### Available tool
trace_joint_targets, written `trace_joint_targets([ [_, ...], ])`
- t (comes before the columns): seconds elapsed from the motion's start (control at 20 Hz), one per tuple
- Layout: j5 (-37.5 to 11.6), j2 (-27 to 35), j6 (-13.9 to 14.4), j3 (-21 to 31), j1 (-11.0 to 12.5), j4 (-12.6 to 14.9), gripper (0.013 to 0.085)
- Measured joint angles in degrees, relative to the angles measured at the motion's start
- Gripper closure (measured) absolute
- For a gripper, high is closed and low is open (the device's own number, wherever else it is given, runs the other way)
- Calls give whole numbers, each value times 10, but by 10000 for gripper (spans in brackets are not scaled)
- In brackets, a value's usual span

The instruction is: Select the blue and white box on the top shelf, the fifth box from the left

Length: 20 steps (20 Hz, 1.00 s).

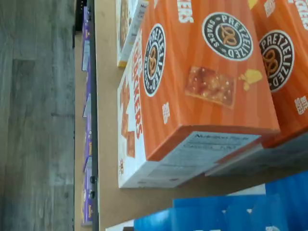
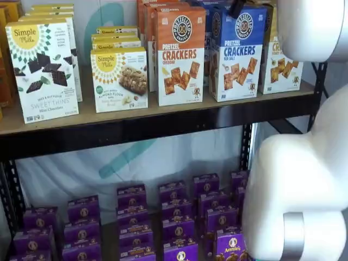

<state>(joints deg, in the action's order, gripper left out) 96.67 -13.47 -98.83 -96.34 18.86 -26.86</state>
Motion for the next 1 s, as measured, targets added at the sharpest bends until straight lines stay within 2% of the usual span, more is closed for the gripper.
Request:
trace_joint_targets([
  [0.55,-10,10,-3,0,-17,37,130],
  [1.0,42,46,0,-48,-28,72,130],
])
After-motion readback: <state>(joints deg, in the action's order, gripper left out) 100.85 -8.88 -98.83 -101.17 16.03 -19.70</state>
